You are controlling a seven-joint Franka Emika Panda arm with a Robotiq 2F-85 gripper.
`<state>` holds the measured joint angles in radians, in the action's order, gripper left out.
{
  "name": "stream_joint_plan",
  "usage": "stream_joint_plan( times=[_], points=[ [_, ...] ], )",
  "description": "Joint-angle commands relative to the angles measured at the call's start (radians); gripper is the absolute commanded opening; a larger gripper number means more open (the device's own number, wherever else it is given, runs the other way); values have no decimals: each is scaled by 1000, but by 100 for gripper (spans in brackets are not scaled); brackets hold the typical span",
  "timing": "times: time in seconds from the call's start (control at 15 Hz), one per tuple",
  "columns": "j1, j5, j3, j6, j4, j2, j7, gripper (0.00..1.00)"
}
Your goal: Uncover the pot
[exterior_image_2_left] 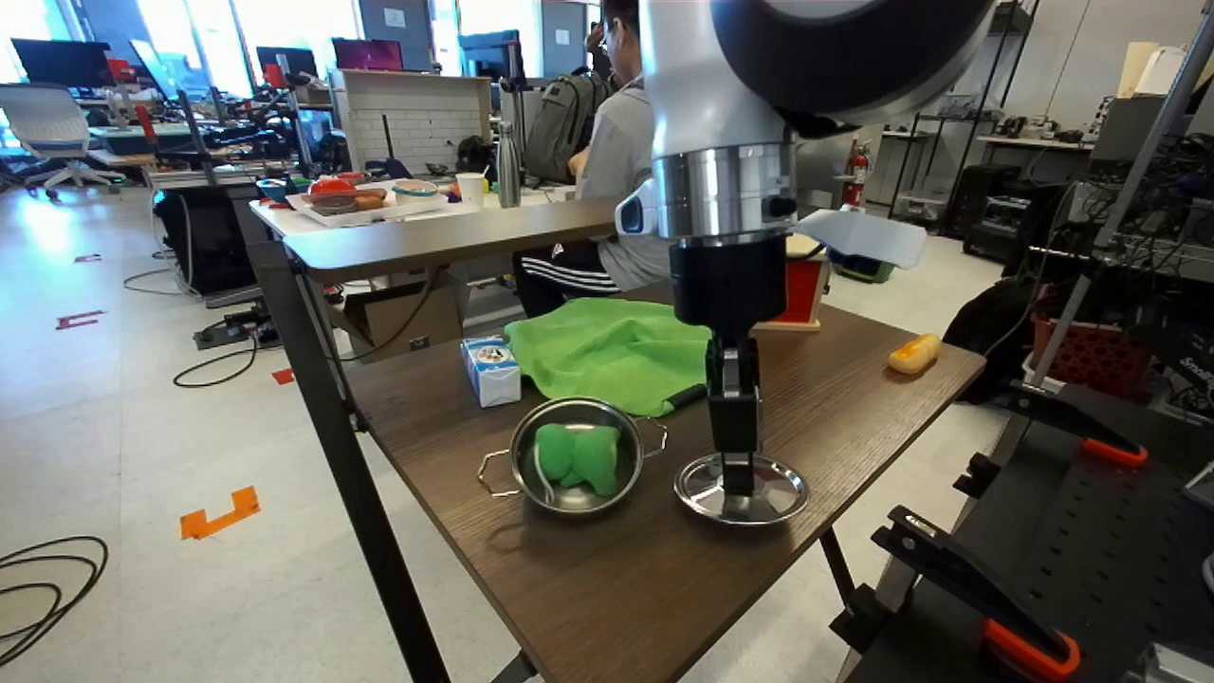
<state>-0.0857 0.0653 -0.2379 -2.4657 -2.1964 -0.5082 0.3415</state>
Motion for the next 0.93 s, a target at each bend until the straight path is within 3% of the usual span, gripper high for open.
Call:
stream_joint_plan(
  times=[0.0, 0.87],
  points=[
    [13, -10, 14, 21, -24, 35, 6, 5],
    [-14, 54, 103, 7, -12, 10, -72, 5]
  ],
)
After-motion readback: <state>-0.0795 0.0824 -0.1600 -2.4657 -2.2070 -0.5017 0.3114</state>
